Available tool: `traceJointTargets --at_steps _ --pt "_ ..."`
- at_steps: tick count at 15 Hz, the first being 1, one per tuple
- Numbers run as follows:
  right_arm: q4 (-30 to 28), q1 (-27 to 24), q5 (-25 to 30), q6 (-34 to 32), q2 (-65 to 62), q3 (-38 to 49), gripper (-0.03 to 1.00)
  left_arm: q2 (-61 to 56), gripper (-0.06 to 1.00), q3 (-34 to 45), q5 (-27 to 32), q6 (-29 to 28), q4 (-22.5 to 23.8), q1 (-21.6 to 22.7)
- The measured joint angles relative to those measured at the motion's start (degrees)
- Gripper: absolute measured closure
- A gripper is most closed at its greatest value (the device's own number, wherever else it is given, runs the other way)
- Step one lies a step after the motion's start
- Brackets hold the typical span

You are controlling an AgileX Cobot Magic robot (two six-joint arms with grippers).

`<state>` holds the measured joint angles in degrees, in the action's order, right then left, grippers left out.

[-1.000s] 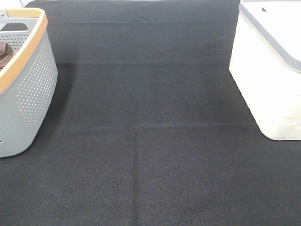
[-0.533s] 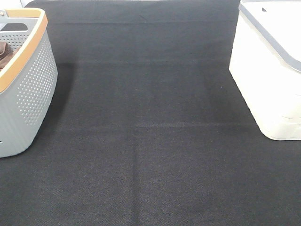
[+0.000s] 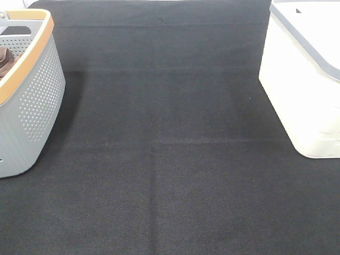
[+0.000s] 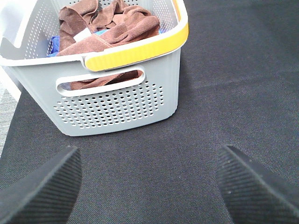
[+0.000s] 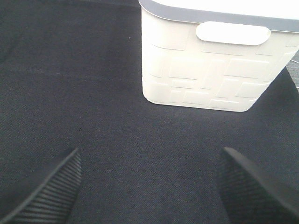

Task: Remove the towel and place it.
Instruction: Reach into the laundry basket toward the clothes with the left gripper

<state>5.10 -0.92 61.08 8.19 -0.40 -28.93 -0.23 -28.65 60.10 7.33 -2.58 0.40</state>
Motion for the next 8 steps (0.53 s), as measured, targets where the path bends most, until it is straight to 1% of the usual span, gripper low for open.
traceJointTargets --at_steps 8 --pt "-0.2 0.0 0.0 0.0 0.0 0.0 0.21 0.0 0.18 0.0 0.0 0.0 0.0 0.0"
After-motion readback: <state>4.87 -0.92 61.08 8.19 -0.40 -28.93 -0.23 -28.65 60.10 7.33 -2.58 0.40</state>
